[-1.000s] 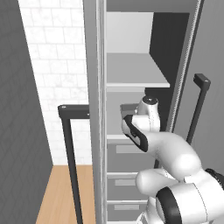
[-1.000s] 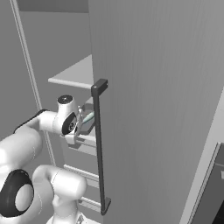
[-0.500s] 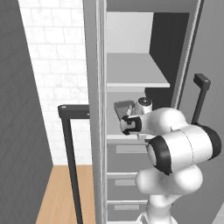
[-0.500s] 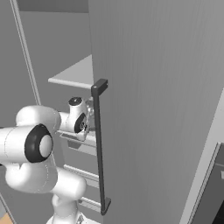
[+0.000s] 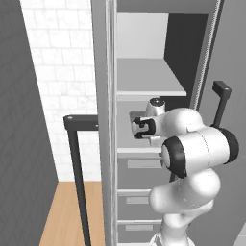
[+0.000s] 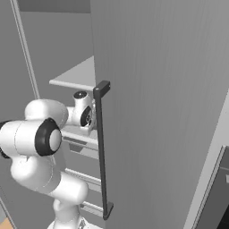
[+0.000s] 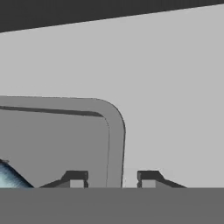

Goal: Take the meat container that has the fish and place it on the second highest rack of the freezer. Then take the vegetable container that has the tomato and potato and place it on the highest rack of the freezer.

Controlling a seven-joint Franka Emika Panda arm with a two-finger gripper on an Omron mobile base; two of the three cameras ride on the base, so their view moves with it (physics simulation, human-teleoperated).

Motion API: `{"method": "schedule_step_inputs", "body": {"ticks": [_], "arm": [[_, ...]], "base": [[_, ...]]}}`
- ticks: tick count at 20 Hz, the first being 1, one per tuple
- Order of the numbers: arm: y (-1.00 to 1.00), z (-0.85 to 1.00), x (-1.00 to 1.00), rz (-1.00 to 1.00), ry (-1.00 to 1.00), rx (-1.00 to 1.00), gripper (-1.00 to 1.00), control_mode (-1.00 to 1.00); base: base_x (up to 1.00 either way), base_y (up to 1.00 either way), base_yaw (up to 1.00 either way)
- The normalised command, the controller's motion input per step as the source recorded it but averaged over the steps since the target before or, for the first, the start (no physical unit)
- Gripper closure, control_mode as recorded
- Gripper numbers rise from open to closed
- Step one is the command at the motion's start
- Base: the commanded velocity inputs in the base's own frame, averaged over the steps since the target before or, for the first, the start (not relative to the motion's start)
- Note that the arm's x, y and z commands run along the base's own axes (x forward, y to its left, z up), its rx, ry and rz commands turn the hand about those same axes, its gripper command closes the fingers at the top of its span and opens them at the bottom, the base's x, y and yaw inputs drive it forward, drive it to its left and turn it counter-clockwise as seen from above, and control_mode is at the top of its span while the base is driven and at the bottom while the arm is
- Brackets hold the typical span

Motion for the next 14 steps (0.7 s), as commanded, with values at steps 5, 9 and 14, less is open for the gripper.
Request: {"method": "schedule_step_inputs", "body": {"ticks": [5, 9, 14], "arm": [[0.0, 0.19, -0.99, -0.09, -0.17, 0.08, -1.0, -1.0], [0.0, 0.54, -1.0, -0.09, -0.32, 0.15, -1.0, -1.0], [0.01, 0.97, -1.0, -0.1, -0.4, 0.14, -1.0, -1.0]], "base": [[0.0, 0.0, 0.0], [0.0, 0.0, 0.0], [0.0, 0.0, 0.0]]}}
